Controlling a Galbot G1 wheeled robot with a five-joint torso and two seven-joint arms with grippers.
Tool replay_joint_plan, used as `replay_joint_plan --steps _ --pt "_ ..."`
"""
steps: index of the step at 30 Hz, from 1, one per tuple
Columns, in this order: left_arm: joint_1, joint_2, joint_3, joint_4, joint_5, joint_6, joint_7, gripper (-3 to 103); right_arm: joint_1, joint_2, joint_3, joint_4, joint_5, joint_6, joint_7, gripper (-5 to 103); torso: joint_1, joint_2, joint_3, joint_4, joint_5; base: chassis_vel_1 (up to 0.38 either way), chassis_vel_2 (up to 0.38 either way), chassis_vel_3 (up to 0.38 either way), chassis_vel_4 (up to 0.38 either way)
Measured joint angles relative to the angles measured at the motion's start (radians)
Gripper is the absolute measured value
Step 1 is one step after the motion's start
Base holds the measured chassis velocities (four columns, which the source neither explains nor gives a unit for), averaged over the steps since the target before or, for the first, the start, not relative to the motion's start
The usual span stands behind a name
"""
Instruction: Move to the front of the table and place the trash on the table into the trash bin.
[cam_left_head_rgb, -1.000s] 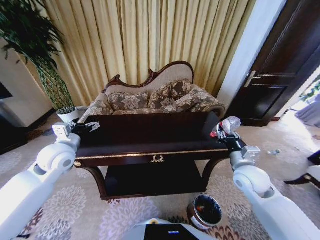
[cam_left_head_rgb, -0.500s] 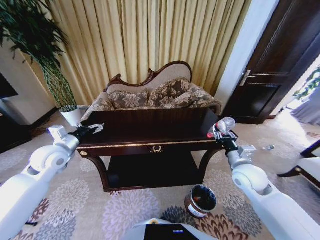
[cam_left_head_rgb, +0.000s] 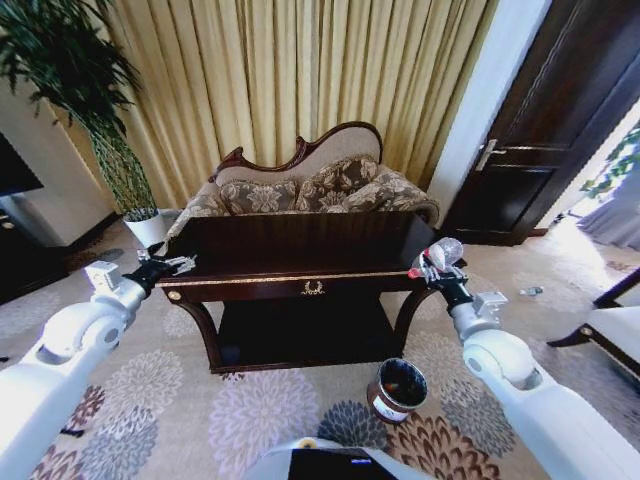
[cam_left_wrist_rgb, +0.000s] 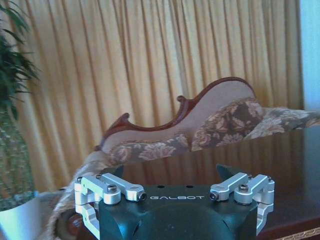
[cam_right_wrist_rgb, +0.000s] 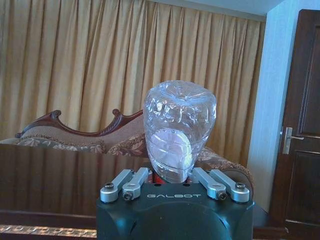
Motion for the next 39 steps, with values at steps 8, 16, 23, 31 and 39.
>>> replay_joint_plan --steps 8,16,23,31,39 --pt "0.020 -0.015 -0.011 -0.018 0.002 0.003 -0.017 100 -0.020 0.014 -0.004 -0.006 -0.023 0.017 -0.039 25 0.000 0.000 0.000 0.0000 0.0000 0.108 -0.101 -0.108 0.110" --pt "0.016 -0.027 0.009 -0.032 -0.017 0.003 -0.049 100 -0.023 0.024 -0.019 -0.009 -0.039 0.032 -0.049 25 0.000 0.000 0.000 0.0001 -0.0001 0.041 -0.045 -0.040 0.046" --pt "0.014 -0.034 0.010 -0.034 -0.031 0.003 -0.057 100 -0.030 0.054 -0.049 -0.043 -0.069 0.040 -0.049 25 0.000 0.000 0.000 0.0001 -0.0001 0.000 0.000 0.000 0.000" --pt "0.014 -0.042 0.010 -0.038 -0.032 0.003 -0.058 100 -0.062 0.134 -0.086 -0.227 -0.125 0.035 -0.131 25 0.000 0.000 0.000 -0.0002 0.0001 0.000 0.000 0.000 0.000" --pt "0.012 -0.037 0.012 -0.047 -0.037 -0.002 -0.058 100 0.022 0.237 -0.123 -0.478 -0.263 0.077 -0.149 25 0.000 0.000 0.000 0.0001 0.0000 0.000 0.000 0.000 0.000"
